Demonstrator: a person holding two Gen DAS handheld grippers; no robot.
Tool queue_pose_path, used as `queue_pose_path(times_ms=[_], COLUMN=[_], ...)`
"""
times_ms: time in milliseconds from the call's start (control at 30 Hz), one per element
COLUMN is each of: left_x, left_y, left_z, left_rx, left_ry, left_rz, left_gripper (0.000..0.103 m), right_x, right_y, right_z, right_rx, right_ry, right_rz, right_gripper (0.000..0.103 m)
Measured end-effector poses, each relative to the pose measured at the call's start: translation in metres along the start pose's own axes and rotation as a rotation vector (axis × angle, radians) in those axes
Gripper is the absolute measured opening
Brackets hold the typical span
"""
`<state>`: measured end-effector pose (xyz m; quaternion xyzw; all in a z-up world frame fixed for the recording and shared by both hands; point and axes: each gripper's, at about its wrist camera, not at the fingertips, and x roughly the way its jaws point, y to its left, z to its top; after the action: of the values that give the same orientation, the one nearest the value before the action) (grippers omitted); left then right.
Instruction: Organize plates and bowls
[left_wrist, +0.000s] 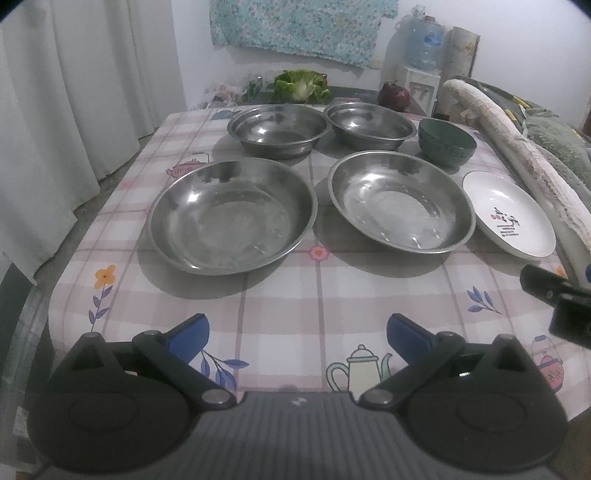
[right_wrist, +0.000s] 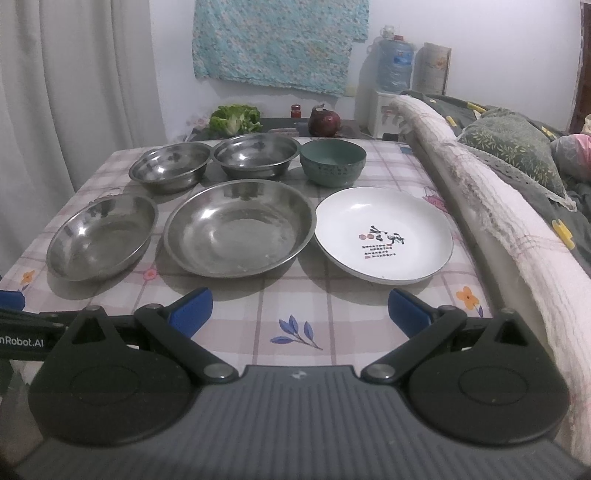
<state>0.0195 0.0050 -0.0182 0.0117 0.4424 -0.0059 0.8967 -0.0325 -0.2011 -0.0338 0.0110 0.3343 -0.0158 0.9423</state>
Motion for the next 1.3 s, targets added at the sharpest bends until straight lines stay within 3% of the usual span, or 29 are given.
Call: queue_pose_path(times_ms=[300,567,733,833,1000,1233,1300], left_x=[0.015,0.038,0.065,0.089,0.143,0.219,0.233], left_y=[0.023,0.055,0.078,0.087,0.099,0.099,0.096], left_z=[0.033,0.092,0.129,0.152,0.194,0.229,0.233], left_rx=[-0.005,0.024,-0.014,-0.019,-0.036,-0.005,0.012], left_ry=[-0.037,-0.088,-0.114,-0.131,-0.119,-0.027,0.0], left_rz=[0.024,-0.02,-0.125,-0.12,-0.104,-0.007,0.007], left_gripper=[0.103,0.103,0.103,0.103,0.098,0.074,0.065], right_x=[0.02,0.054,0.103,0.143,0.206,0.277,0.29], right_y=[0.007,0.016,0.035,0.046,0.069,0.086,0.091], right_z=[0.03,0.09,0.129,0.146,0.16,0.156,0.157], right_rx=[-0.024,0.011,0.075,0.129,0.165,0.194,0.201], right_ry=[-0.018,-0.109,-0.089,-0.05,0.015,0.124,0.142], right_rz=[0.026,0.313,0.423,0.468,0.486,0.45,0.437], right_gripper=[0.102,0.102,0.102,0.1,0.086,0.052,0.047])
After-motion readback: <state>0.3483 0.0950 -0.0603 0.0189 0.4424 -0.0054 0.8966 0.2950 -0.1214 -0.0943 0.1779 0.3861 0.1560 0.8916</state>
